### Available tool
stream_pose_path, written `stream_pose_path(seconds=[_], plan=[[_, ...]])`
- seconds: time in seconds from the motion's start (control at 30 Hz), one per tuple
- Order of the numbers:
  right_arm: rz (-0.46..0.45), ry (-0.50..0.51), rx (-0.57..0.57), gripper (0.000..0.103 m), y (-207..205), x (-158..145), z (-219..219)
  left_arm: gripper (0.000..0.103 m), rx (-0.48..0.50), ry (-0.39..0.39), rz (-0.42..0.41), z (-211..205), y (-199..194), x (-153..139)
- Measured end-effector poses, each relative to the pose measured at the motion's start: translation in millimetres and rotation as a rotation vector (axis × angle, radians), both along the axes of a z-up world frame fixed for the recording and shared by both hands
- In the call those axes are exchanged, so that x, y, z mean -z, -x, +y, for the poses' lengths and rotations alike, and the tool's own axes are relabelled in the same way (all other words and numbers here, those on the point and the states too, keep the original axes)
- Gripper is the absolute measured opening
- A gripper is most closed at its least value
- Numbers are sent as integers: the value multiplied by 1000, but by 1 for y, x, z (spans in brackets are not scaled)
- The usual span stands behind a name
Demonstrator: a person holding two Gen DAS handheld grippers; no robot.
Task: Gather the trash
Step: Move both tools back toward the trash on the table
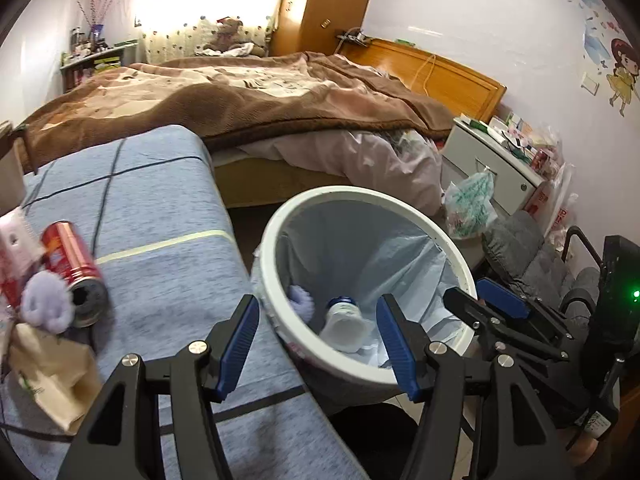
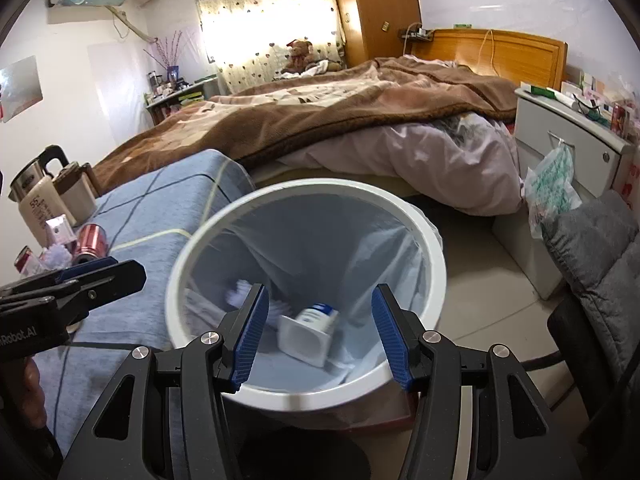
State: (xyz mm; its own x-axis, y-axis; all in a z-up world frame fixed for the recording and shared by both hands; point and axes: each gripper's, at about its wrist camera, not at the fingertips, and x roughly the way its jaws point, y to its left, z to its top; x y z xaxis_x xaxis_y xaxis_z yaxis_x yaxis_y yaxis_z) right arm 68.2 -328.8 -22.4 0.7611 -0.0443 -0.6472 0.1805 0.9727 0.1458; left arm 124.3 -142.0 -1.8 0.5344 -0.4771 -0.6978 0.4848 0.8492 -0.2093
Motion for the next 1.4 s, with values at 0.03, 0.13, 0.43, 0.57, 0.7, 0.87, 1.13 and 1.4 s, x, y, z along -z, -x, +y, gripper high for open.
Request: stream_pose_path(seconds=[0.03, 0.13, 0.43, 0.57, 0.7, 0.87, 1.13, 1.4], plan=[[-5, 2, -2, 55, 1, -2, 3, 63, -13, -4, -6, 5, 2, -2], [-26, 2, -13, 55, 4, -9, 14, 63, -35, -3, -36, 17, 8, -7], [-54, 7, -63, 55, 7, -18, 42, 63, -112, 13, -55, 54, 18, -14], [-61, 8, -98, 55, 7, -21, 59, 63, -144, 21, -67, 72, 24, -15], [-67, 5, -142, 55, 6, -21, 78, 63, -191, -1, -90, 88, 29, -16], [-71, -8, -196, 55, 2, -21, 97, 63, -247, -17, -108, 113, 37, -15], [-47, -21, -331, 55, -13, -13, 146, 64, -379, -19, -106, 171, 42, -4], [-20, -28, -461, 60, -28, -3, 189, 65, -521, -38, -85, 232, 47, 9]])
